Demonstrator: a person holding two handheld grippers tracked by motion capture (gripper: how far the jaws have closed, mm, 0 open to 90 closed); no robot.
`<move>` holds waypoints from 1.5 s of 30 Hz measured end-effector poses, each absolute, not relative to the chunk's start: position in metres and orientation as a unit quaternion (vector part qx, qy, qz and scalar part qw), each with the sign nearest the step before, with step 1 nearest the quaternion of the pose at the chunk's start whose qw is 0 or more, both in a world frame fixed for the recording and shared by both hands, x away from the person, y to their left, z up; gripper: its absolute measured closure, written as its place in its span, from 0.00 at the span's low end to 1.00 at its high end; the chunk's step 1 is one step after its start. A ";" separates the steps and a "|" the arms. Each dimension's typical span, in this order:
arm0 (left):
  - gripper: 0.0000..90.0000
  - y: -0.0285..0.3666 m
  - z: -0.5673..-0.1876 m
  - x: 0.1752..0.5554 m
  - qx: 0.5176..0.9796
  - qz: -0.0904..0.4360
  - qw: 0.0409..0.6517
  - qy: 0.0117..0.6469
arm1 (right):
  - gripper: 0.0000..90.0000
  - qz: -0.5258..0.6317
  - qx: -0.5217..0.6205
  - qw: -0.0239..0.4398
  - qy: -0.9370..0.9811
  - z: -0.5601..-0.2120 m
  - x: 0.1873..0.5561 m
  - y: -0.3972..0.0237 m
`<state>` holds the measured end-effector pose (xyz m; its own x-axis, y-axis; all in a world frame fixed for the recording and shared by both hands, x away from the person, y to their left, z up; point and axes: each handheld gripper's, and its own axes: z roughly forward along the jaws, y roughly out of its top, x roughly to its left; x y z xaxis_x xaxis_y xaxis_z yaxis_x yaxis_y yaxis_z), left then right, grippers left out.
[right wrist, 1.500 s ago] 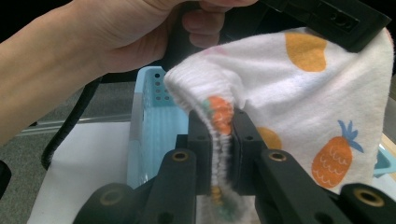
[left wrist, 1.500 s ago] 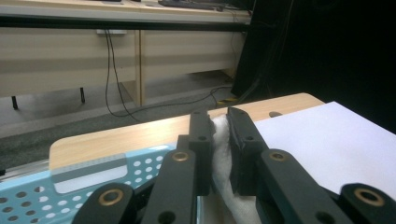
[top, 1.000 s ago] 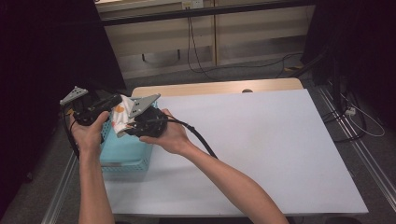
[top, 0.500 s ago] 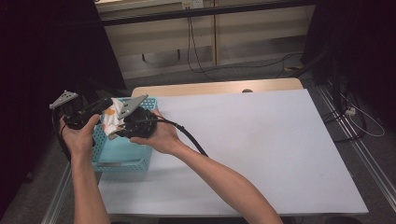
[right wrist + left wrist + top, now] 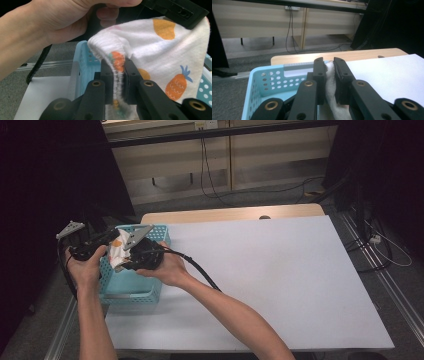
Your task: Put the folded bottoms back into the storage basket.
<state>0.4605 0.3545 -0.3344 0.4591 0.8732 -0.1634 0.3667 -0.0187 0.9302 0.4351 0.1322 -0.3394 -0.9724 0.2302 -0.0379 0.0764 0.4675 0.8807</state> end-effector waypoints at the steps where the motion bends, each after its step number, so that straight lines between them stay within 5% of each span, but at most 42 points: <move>1: 0.90 0.354 -0.335 0.461 0.673 0.241 0.526 0.461 | 0.90 0.508 0.091 0.075 0.853 -0.341 0.436 0.133; 45: 0.90 0.353 -0.377 0.476 0.700 0.237 0.469 0.484 | 0.90 0.487 0.108 0.057 0.865 -0.381 0.449 0.144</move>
<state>0.4758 0.3534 -0.3774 0.4193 0.8995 -0.1228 0.4553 -0.0914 0.8856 0.4486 0.1438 -0.3814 -0.9703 0.2419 0.0067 0.1310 0.5019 0.8550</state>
